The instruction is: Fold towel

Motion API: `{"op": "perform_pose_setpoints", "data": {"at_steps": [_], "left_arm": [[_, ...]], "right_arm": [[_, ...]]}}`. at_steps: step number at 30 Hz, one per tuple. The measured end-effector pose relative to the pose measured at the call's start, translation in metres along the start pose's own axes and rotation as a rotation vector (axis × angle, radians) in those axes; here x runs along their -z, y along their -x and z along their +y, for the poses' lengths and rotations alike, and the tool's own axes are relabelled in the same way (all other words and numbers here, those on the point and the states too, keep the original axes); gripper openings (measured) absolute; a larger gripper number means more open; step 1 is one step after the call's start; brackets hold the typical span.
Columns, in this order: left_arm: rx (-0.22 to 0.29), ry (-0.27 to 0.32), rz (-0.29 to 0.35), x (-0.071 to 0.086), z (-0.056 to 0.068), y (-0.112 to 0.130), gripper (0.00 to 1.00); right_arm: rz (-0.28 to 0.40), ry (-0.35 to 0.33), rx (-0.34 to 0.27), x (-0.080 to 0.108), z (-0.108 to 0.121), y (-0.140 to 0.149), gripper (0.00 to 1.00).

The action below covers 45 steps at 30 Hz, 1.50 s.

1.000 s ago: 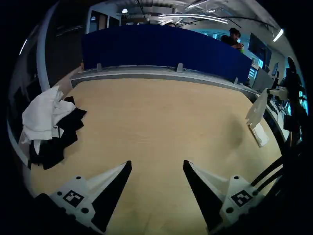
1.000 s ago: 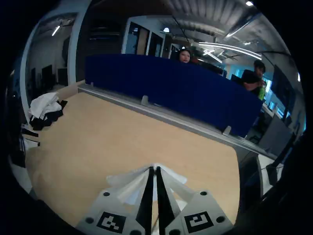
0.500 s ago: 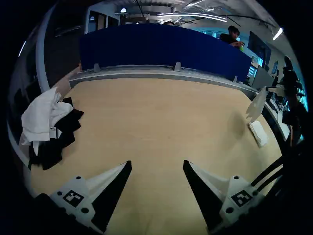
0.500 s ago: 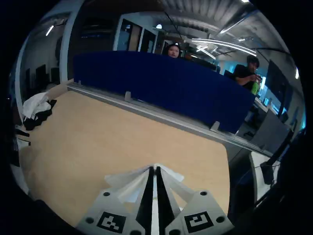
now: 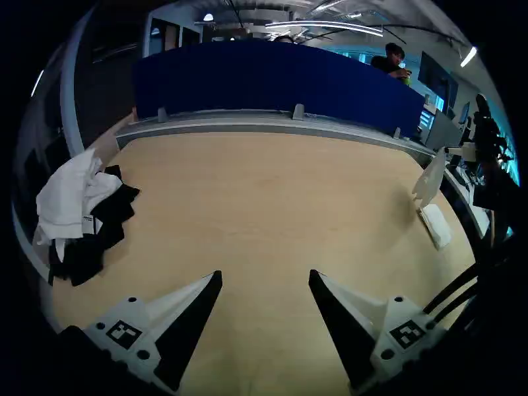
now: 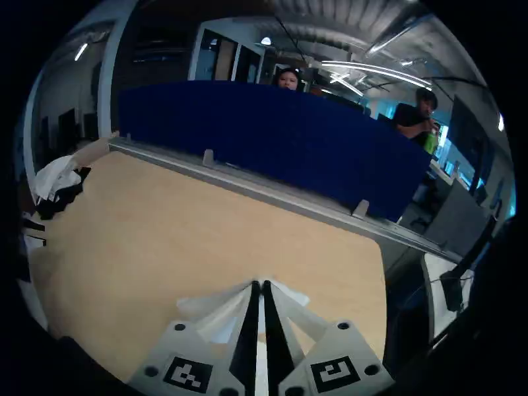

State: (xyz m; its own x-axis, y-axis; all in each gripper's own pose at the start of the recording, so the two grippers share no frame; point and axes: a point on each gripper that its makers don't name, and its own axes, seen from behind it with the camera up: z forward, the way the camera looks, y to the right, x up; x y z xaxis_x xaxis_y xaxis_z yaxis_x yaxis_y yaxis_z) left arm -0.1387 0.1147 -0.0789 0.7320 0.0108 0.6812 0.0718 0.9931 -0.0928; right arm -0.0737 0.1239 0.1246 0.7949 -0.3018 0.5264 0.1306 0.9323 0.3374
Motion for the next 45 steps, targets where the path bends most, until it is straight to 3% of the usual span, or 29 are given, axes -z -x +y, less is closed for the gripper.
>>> {"op": "perform_pose_setpoints", "data": {"at_steps": [18,31,33,35,37,40,41,45], "left_arm": [[-0.007,0.006,0.002,0.002,0.007,-0.002,0.98],[-0.007,0.008,0.003,0.004,0.005,0.001,0.98],[-0.006,0.007,0.002,0.004,0.004,0.001,0.98],[-0.004,0.004,0.004,0.005,0.004,0.001,0.98],[0.000,0.001,0.005,0.006,0.002,0.000,0.98],[0.008,-0.006,0.007,0.007,0.000,0.000,0.98],[0.011,-0.008,0.007,0.008,0.000,0.000,0.97],[0.022,-0.020,0.008,0.009,-0.003,0.001,0.98]], "right_arm": [[-0.002,0.004,-0.014,0.002,0.000,0.010,0.04],[-0.004,0.015,-0.014,0.001,-0.004,0.013,0.04],[-0.004,0.017,-0.011,0.000,-0.004,0.013,0.11],[-0.007,0.023,-0.007,-0.002,-0.002,0.013,0.26],[-0.013,0.024,-0.002,-0.005,-0.002,0.014,0.52],[-0.022,0.017,0.005,-0.012,-0.004,0.015,0.75],[-0.024,0.013,0.007,-0.014,-0.005,0.015,0.79],[-0.027,0.001,0.016,-0.027,-0.009,0.012,0.81]]}}
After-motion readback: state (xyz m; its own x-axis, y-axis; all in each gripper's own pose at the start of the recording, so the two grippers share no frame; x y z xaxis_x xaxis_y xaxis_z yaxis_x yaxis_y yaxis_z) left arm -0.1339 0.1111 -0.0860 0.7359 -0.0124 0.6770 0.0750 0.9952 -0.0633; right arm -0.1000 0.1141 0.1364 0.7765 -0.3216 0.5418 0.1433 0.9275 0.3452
